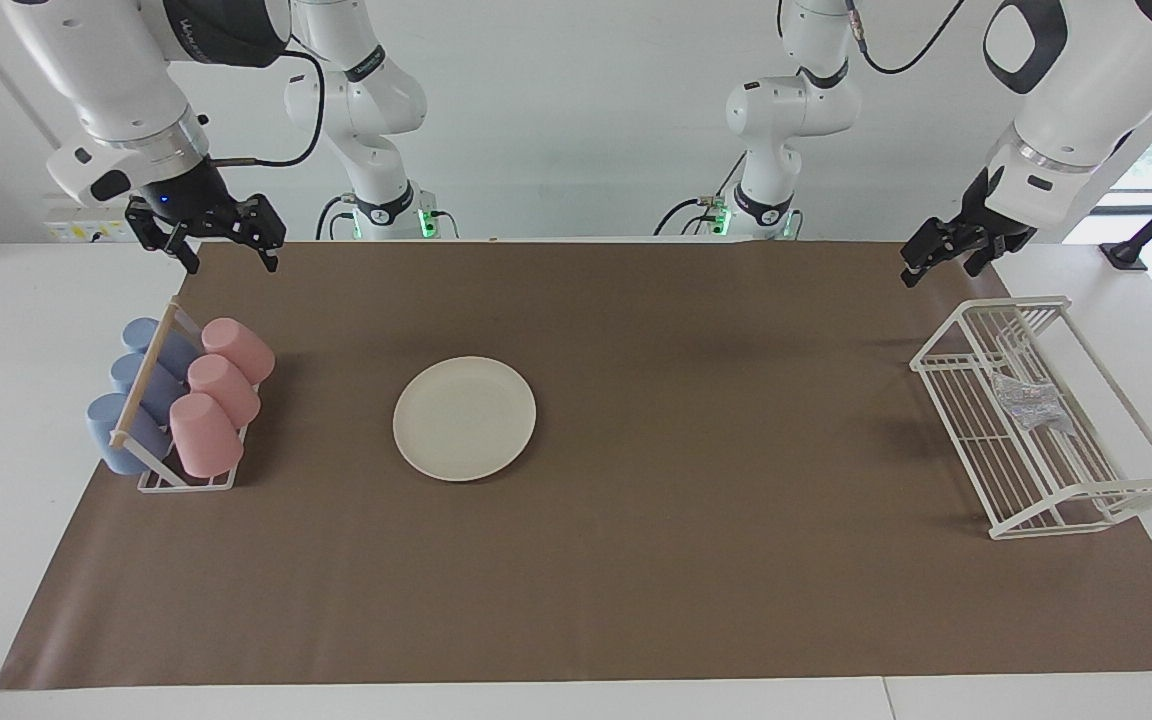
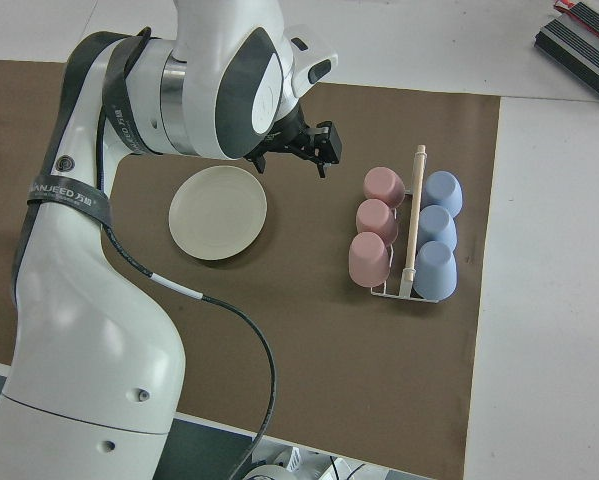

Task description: Wipe plate with sponge

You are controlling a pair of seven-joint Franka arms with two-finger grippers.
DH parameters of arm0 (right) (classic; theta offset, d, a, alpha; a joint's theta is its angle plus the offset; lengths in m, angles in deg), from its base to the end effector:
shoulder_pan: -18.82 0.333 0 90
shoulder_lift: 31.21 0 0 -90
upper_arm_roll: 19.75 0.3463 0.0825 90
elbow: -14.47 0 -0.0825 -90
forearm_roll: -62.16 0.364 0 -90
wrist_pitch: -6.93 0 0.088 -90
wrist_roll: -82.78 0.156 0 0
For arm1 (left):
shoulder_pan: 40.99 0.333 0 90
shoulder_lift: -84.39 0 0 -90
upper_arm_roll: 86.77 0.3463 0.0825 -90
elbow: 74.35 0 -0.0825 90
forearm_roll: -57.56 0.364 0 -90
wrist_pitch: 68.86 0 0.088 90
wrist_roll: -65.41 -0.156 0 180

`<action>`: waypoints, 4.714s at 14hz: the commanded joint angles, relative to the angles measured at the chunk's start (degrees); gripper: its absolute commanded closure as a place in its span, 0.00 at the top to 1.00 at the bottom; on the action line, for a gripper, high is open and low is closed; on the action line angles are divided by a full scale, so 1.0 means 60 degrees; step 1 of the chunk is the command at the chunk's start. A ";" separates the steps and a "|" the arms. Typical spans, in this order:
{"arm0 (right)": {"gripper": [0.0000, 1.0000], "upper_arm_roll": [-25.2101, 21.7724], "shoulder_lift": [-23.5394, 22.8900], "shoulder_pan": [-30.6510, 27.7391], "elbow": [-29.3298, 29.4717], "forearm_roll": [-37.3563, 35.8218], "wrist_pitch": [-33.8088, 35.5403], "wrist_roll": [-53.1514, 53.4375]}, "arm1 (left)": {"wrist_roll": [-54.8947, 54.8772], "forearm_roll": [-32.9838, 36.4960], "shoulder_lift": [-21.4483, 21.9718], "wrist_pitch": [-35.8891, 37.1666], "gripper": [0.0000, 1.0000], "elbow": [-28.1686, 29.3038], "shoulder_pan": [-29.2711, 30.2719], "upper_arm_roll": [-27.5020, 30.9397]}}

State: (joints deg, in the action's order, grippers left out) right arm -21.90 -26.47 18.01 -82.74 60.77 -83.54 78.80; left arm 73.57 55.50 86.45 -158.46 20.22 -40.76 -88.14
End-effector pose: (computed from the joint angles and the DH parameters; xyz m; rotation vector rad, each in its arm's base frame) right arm 0.5024 -0.0305 0.5927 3.1219 0.0290 -0.0565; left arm 0.5170 -0.0161 0.5883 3.1037 0.1915 -0.0832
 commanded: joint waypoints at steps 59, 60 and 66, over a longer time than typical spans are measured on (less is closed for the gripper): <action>1.00 0.1135 0.0970 0.4469 -0.1876 0.1946 -0.2718 1.9852 | 0.2874 -0.2225 -0.2161 0.1105 0.00 -0.2726 -0.0115 0.0213; 1.00 0.1237 0.0838 0.4528 -0.1788 0.1946 -0.2762 1.9984 | 0.2859 -0.3105 -0.2015 0.1120 0.00 -0.2435 0.0106 0.0213; 1.00 0.1296 -0.1531 0.5258 0.0945 0.1816 -0.2737 2.1272 | 0.1166 -0.7618 0.0120 -0.0355 0.00 0.1865 0.0254 0.0213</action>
State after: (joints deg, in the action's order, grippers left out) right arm -14.37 -27.34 47.26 -87.77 71.22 -103.50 202.98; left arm 86.22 16.90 78.66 -154.75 17.10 -39.53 -86.81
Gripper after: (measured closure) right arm 0.000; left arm 0.952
